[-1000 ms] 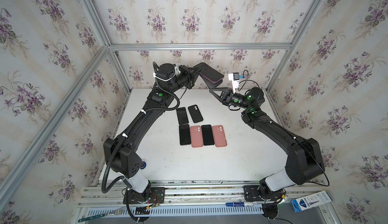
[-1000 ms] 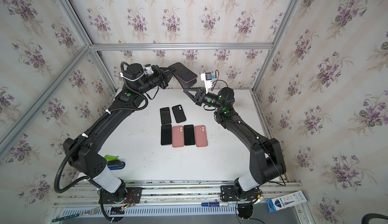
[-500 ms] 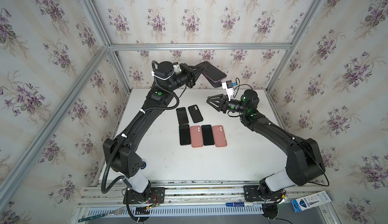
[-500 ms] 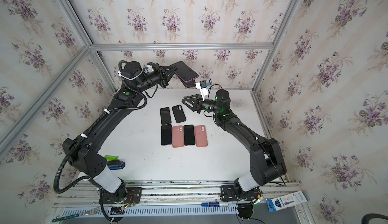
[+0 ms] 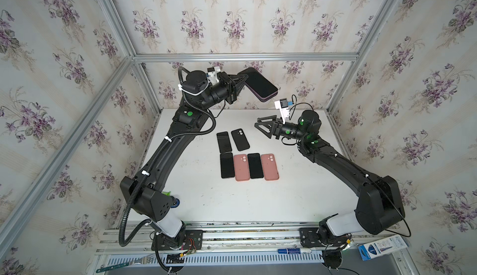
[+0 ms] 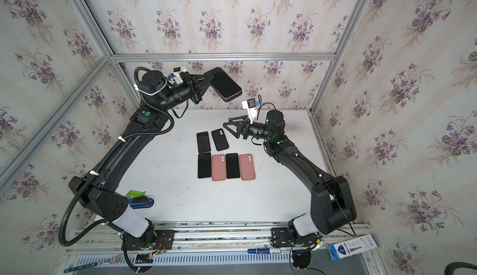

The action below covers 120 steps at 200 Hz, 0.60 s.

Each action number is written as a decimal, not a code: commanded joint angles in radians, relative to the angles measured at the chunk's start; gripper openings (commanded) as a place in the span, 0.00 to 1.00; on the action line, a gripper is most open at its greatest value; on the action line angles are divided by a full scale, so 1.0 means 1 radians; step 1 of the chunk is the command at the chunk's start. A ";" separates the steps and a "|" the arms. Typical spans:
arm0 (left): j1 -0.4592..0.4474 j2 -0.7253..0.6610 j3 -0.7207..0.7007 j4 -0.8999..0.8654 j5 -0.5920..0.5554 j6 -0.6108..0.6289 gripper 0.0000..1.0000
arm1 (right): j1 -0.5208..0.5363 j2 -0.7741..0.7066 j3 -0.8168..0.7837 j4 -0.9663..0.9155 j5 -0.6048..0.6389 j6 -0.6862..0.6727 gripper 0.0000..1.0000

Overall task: Take the phone out of the phone case
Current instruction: Remove the phone case from the phone.

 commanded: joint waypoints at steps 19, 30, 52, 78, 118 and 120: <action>0.005 -0.004 0.028 -0.023 0.021 0.117 0.00 | -0.001 -0.061 -0.013 -0.008 0.064 0.103 0.79; 0.005 -0.007 0.040 -0.044 0.019 0.149 0.00 | -0.001 -0.079 -0.021 -0.006 0.065 0.106 0.80; 0.008 -0.007 0.065 -0.076 0.016 0.203 0.00 | -0.003 -0.095 -0.027 -0.021 0.057 0.106 0.81; 0.010 -0.001 0.105 -0.114 0.018 0.268 0.00 | -0.004 -0.104 -0.023 -0.029 0.051 0.117 0.83; 0.010 0.014 0.242 -0.289 0.003 0.474 0.00 | -0.012 -0.119 0.020 -0.137 0.052 0.133 0.86; 0.010 0.016 0.249 -0.294 0.004 0.480 0.00 | -0.012 -0.119 0.023 -0.146 0.053 0.134 0.86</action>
